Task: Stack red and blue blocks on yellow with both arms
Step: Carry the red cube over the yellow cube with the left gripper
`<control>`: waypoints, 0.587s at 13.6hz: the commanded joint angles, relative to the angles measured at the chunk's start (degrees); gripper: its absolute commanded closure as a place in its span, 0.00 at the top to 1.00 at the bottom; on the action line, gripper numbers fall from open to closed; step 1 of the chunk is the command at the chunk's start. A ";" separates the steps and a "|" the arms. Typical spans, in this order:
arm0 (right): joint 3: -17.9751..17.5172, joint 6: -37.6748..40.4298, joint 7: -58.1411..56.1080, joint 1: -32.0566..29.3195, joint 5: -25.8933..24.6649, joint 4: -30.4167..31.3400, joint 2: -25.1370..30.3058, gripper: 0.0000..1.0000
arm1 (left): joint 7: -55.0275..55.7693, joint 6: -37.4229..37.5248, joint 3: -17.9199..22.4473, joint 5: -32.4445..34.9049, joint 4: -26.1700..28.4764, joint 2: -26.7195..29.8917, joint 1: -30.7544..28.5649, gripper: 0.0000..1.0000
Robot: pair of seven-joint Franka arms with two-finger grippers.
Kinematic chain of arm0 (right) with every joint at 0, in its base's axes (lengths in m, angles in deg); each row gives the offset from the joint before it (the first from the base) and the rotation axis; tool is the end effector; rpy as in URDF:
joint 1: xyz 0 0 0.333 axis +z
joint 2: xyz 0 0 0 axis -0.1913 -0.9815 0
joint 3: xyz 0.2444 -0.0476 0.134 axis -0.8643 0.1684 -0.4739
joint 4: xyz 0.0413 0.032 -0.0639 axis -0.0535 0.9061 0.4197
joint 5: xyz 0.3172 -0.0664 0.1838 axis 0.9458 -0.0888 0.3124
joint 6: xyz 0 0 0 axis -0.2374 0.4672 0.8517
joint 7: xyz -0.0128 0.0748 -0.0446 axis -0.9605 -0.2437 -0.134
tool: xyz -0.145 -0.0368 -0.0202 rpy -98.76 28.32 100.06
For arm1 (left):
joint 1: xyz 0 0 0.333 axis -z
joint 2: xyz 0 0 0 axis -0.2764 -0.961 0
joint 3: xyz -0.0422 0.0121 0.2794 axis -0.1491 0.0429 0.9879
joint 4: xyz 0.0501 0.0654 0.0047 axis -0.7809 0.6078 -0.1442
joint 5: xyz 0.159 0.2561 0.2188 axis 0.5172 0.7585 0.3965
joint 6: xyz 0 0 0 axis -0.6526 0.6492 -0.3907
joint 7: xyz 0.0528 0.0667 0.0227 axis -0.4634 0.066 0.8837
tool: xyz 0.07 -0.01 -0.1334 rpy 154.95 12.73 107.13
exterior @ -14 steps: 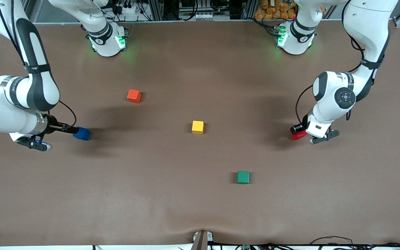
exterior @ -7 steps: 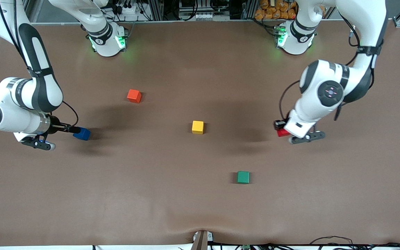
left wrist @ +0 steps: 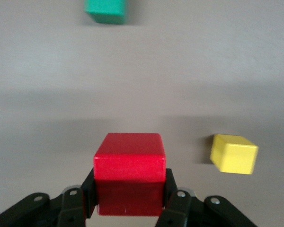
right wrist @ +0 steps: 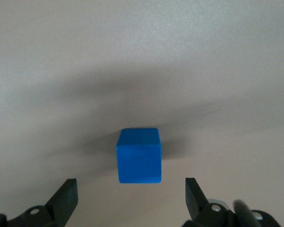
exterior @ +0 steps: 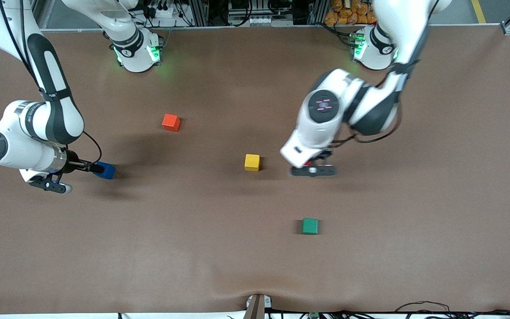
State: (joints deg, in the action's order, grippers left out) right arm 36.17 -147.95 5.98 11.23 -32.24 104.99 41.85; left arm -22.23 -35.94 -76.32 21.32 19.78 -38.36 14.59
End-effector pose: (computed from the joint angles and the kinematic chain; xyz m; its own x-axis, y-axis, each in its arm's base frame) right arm 0.5417 -0.0665 0.2035 0.9537 -0.2474 -0.1709 -0.2522 -0.9677 -0.0066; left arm 0.5193 -0.3929 0.2837 0.9997 -0.0130 -0.0187 -0.0135 -0.9995 -0.0299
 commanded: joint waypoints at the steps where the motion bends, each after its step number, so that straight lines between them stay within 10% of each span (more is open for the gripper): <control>1: -0.41 -1.60 -1.90 -0.91 0.90 0.30 -1.14 1.00 | 5.54 1.90 1.34 2.20 -9.74 -6.94 4.60 0.00; 8: -0.59 -2.57 -6.04 -3.11 4.31 0.48 -4.04 1.00 | 8.11 1.11 1.43 2.91 -12.30 -11.51 10.85 0.00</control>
State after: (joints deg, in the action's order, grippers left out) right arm 36.22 -149.55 1.60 8.66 -30.65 105.20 38.38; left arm -15.08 -35.92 -75.65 22.99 10.87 -47.81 24.16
